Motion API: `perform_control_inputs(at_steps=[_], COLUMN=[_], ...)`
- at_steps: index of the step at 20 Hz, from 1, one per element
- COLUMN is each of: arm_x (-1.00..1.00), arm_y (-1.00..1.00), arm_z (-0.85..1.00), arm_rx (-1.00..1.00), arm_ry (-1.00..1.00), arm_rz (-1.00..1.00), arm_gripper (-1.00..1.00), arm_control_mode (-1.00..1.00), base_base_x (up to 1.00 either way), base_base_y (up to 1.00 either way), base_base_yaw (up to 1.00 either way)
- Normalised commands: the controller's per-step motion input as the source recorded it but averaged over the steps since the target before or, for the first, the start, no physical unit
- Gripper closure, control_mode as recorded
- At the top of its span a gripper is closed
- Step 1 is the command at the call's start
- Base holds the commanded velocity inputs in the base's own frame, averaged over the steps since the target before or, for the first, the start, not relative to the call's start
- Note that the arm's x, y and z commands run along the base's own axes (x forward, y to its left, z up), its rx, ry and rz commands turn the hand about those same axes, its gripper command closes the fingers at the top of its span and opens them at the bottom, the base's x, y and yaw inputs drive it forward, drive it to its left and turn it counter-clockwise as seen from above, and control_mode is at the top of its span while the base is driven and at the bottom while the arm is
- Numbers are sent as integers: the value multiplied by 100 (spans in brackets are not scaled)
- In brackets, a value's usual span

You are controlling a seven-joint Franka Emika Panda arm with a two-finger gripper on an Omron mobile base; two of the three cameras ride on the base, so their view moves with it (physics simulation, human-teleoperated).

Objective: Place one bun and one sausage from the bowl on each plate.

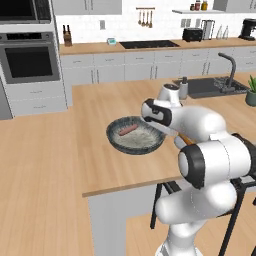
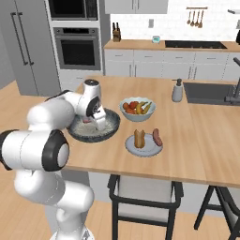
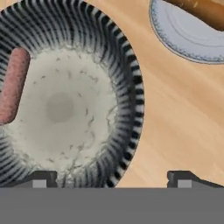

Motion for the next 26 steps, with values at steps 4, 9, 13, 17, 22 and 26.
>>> perform_control_inputs(at_steps=[4, 9, 13, 17, 22, 26], arm_x=[71, 68, 60, 45, 26, 41], arm_y=[24, 29, 9, 0, 0, 0], arm_z=[-13, -5, -17, -42, -52, -22], arm_rx=[1, 3, 7, 10, 7, 7], arm_ry=[-5, -1, 0, -2, -9, -3], arm_rz=[-18, -9, -2, 0, -1, -2], arm_gripper=[-100, -100, -100, -100, -100, -100], arm_control_mode=[-100, -100, -100, -100, -100, -100], base_base_x=[0, 0, 0, 0, 0, 0], base_base_y=[0, 0, 0, 0, 0, 0], base_base_yaw=[0, 0, 0, 0, 0, 0])
